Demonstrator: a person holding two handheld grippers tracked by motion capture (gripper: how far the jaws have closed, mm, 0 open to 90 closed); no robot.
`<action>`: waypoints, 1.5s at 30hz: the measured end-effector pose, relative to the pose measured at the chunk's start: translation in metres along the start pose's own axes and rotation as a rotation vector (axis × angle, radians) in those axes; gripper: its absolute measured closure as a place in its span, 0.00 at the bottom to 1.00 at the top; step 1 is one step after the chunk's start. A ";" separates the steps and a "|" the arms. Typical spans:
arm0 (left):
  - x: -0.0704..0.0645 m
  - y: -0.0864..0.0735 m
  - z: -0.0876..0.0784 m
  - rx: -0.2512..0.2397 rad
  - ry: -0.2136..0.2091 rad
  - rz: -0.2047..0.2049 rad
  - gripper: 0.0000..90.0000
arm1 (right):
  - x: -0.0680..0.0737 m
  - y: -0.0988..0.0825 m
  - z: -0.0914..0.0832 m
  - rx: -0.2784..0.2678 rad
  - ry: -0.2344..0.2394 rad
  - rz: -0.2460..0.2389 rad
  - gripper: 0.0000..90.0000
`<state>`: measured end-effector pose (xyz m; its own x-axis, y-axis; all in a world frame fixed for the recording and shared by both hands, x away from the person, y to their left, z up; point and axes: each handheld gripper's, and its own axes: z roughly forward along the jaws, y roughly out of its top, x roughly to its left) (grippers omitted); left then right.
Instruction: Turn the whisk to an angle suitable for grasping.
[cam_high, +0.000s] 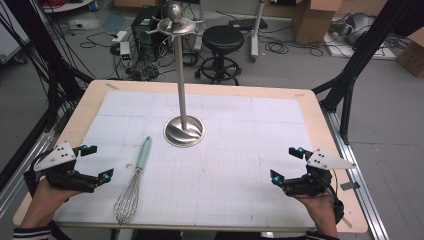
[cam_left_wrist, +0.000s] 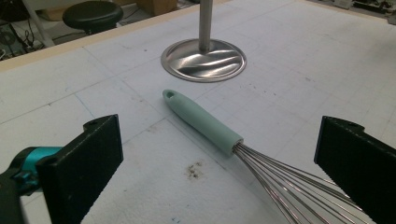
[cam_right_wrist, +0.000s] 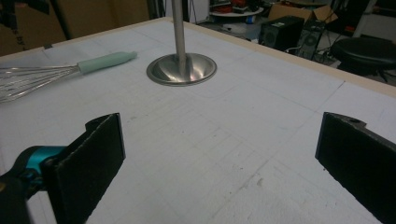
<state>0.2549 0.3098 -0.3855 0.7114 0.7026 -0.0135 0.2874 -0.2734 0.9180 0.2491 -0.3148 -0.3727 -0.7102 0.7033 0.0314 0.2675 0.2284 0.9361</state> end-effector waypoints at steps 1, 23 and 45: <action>0.000 0.000 0.000 0.001 -0.001 0.002 0.02 | 0.000 0.000 0.000 0.002 -0.003 0.000 0.01; -0.005 0.022 0.004 0.058 -0.004 0.039 0.02 | -0.004 0.000 0.002 0.019 -0.007 0.006 0.01; 0.001 0.066 0.029 0.233 -0.024 0.130 0.02 | -0.003 0.001 -0.001 0.017 0.004 0.008 0.01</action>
<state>0.2926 0.2736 -0.3367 0.7663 0.6366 0.0863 0.3305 -0.5059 0.7968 0.2513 -0.3173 -0.3715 -0.7106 0.7024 0.0398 0.2840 0.2347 0.9296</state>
